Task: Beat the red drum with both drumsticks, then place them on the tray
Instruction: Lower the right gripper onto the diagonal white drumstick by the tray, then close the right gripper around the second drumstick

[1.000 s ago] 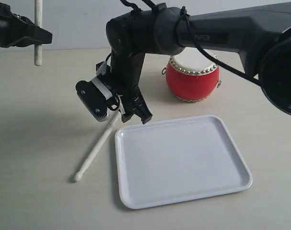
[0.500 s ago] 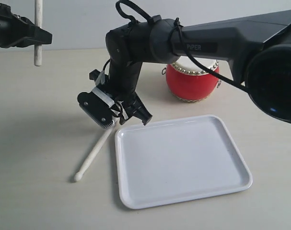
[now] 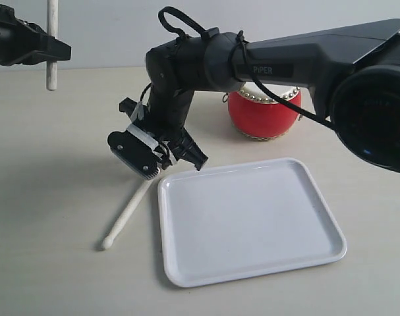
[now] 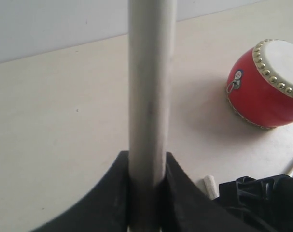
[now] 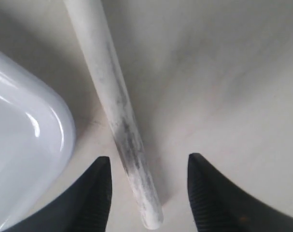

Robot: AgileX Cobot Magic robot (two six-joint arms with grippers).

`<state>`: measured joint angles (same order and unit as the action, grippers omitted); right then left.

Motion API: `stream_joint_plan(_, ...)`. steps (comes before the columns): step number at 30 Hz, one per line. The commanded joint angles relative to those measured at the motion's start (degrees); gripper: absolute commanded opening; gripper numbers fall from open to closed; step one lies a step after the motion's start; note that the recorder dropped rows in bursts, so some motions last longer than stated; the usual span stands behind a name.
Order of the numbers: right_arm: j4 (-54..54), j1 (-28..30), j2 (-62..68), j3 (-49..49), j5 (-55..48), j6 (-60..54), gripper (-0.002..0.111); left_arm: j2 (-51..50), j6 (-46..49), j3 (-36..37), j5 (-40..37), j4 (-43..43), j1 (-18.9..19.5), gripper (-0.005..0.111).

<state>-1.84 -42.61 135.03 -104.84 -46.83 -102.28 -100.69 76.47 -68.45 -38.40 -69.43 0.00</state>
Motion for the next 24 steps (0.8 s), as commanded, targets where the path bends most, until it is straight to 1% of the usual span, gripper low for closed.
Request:
stream_joint_plan(1, -0.19, -0.05, -0.21, -0.43, 0.33, -1.41, 0.047, 0.64, -0.31, -0.34, 0.14, -0.23, 0.06, 0.000)
stream_joint_plan(12, 0.53, -1.77, -0.21, -0.43, 0.70, -2.60, 0.047, 0.64, -0.31, -0.34, 0.14, -0.23, 0.06, 0.000)
stream_joint_plan(24, 3.44, -1.70, 0.92, -0.43, 0.48, -0.85, 0.046, 0.64, -0.47, -0.34, 0.14, -0.23, 0.06, 0.000)
